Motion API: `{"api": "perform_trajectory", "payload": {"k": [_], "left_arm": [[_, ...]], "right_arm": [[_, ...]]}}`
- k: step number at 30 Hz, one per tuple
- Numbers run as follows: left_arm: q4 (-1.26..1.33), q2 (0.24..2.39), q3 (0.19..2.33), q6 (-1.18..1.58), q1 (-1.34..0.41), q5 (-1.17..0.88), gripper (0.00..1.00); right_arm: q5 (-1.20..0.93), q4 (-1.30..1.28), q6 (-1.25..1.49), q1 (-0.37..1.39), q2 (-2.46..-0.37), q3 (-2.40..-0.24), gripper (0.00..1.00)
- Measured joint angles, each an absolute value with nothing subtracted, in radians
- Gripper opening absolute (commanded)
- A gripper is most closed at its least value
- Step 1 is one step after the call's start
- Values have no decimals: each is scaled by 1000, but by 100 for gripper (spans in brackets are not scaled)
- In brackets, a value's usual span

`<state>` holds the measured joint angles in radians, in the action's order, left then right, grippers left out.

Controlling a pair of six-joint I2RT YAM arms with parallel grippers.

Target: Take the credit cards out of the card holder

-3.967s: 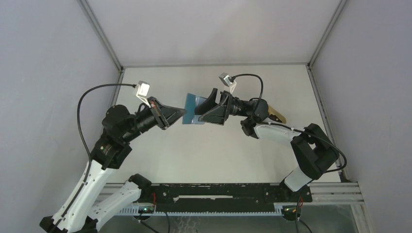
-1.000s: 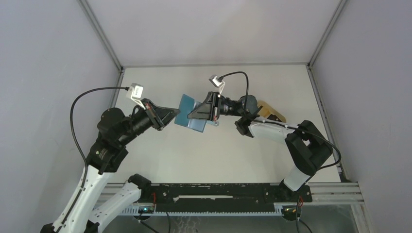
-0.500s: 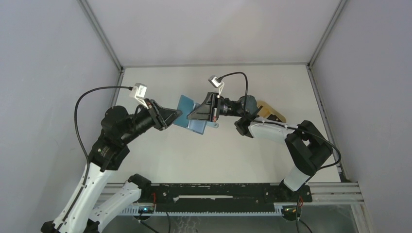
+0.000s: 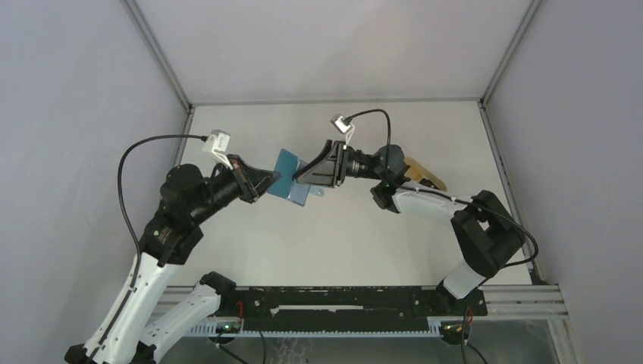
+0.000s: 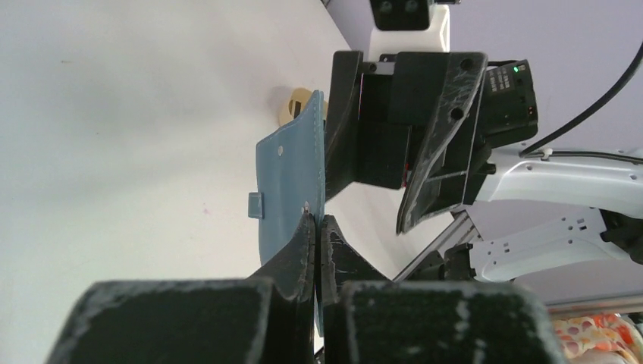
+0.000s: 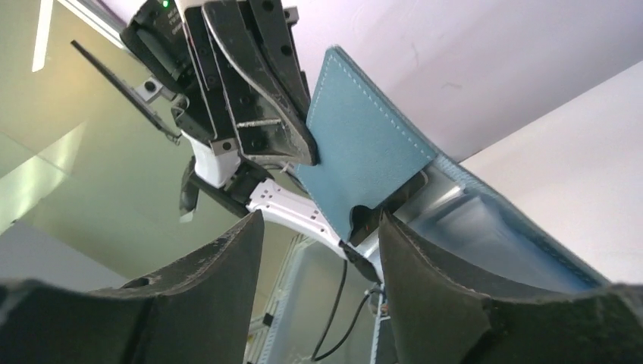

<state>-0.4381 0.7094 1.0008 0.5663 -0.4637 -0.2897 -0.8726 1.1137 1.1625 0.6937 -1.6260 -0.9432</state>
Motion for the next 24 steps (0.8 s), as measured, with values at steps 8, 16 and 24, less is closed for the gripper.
{"api": "perform_trajectory", "payload": {"k": [8,16,24], "left_arm": [[-412,688,1000,579,-463,-292,0],[-360,686,996,603,-463,-300,0],[-324,686,977,624,-450,-319,0]], "right_arm": [[-854,1071,1132,663,-1596,-943,69],[-850,1073,1132,668,-1605,-943,68],[-850,1077,1132,688,-1605,-943,66]]}}
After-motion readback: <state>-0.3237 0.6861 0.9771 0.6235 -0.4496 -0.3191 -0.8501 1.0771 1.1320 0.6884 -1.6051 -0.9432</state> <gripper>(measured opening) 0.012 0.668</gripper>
